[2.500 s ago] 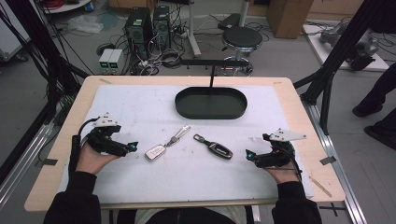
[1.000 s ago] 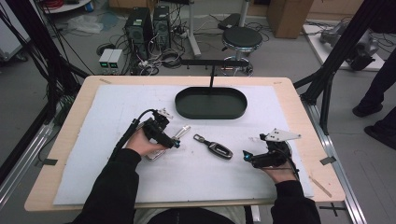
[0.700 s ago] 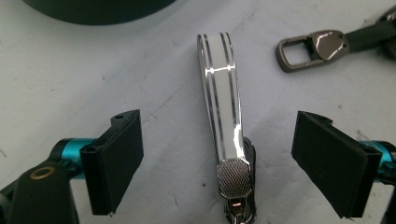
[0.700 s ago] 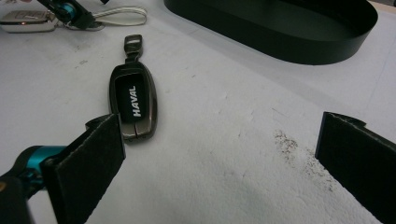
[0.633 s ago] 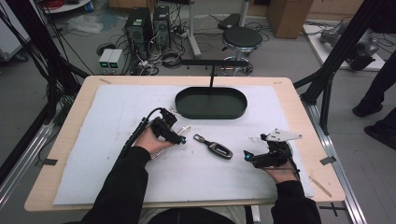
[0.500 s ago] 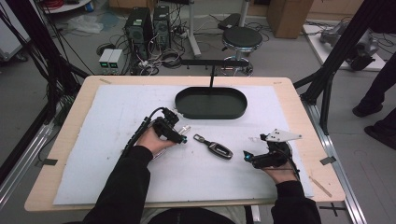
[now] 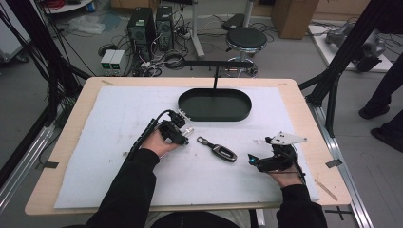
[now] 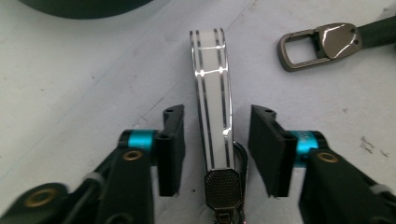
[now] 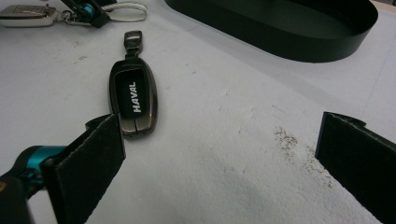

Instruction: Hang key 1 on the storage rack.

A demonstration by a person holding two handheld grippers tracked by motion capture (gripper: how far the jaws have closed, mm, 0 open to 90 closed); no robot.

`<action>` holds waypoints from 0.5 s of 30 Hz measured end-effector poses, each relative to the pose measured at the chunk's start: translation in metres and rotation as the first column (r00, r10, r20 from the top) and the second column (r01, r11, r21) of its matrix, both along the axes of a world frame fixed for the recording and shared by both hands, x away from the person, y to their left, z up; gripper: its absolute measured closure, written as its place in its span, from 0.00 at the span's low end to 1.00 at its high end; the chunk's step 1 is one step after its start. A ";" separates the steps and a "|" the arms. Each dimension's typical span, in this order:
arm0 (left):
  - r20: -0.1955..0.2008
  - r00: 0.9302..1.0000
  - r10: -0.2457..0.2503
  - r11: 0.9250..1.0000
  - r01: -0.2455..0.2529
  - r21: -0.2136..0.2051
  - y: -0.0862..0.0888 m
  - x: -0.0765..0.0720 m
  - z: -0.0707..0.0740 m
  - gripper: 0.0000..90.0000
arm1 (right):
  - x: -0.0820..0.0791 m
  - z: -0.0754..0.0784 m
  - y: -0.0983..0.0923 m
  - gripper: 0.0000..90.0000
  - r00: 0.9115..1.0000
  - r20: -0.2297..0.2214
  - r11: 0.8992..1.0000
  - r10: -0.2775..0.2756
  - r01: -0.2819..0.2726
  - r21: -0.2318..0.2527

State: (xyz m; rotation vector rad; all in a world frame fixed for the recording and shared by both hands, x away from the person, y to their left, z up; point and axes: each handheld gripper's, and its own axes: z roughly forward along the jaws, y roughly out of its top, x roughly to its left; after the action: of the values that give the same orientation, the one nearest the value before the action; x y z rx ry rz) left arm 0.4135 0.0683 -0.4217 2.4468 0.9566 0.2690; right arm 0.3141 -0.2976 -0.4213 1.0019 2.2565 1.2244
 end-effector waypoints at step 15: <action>0.111 0.991 -0.080 0.997 0.079 0.018 -0.001 -0.011 0.012 0.83 | -0.001 0.000 -0.001 0.01 1.000 -0.003 1.000 0.007 -0.007 0.000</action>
State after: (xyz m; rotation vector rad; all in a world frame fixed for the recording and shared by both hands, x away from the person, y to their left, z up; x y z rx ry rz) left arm 0.4022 0.0672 -0.4096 2.4478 0.8101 0.3812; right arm 0.3129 -0.2989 -0.4217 0.9970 2.2637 1.2271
